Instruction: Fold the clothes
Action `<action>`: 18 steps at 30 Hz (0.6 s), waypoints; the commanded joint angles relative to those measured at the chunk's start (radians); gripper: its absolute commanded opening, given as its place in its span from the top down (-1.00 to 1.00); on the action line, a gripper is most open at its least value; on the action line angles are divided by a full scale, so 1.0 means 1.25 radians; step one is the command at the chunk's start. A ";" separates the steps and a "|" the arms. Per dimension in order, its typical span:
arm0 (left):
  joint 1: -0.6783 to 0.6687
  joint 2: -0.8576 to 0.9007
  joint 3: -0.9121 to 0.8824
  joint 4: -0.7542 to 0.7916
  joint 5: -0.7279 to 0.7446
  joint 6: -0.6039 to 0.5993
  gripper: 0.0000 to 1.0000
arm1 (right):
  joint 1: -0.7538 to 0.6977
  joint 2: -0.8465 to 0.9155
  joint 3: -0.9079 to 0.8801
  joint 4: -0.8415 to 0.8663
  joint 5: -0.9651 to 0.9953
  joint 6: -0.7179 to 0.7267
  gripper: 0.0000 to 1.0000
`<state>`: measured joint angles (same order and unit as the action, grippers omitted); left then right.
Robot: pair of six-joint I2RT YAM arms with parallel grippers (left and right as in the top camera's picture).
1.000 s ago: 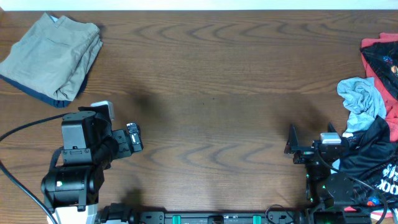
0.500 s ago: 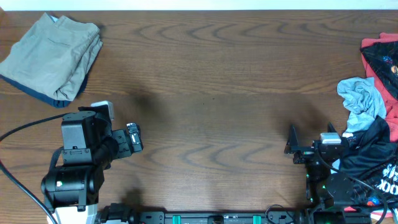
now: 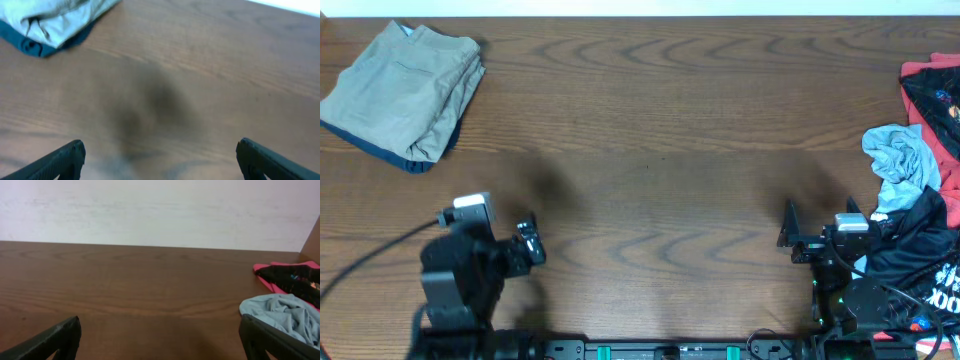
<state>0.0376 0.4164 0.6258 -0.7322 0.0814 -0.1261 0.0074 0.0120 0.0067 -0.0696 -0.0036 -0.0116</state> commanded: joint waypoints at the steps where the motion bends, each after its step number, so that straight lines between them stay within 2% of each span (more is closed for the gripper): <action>1: -0.002 -0.115 -0.118 0.070 -0.012 0.014 -0.96 | -0.007 -0.005 -0.001 -0.004 -0.003 -0.009 -0.99; 9: -0.016 -0.300 -0.349 0.332 -0.012 0.014 -0.96 | -0.007 -0.005 -0.001 -0.004 -0.003 -0.009 -0.98; 10: -0.017 -0.308 -0.378 0.384 -0.012 0.019 -0.96 | -0.007 -0.005 -0.001 -0.004 -0.003 -0.009 -0.98; 11: -0.019 -0.321 -0.435 0.501 -0.013 0.038 -0.96 | -0.007 -0.005 -0.001 -0.004 -0.003 -0.009 -0.98; 14: -0.020 -0.332 -0.500 0.640 -0.013 0.072 -0.96 | -0.007 -0.005 -0.001 -0.004 -0.003 -0.009 -0.98; 18: -0.028 -0.332 -0.497 0.607 -0.058 0.086 -0.96 | -0.007 -0.005 -0.001 -0.004 -0.003 -0.009 -0.99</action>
<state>0.0128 0.0113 0.0093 0.0330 0.0601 -0.0631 0.0074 0.0116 0.0067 -0.0704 -0.0036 -0.0116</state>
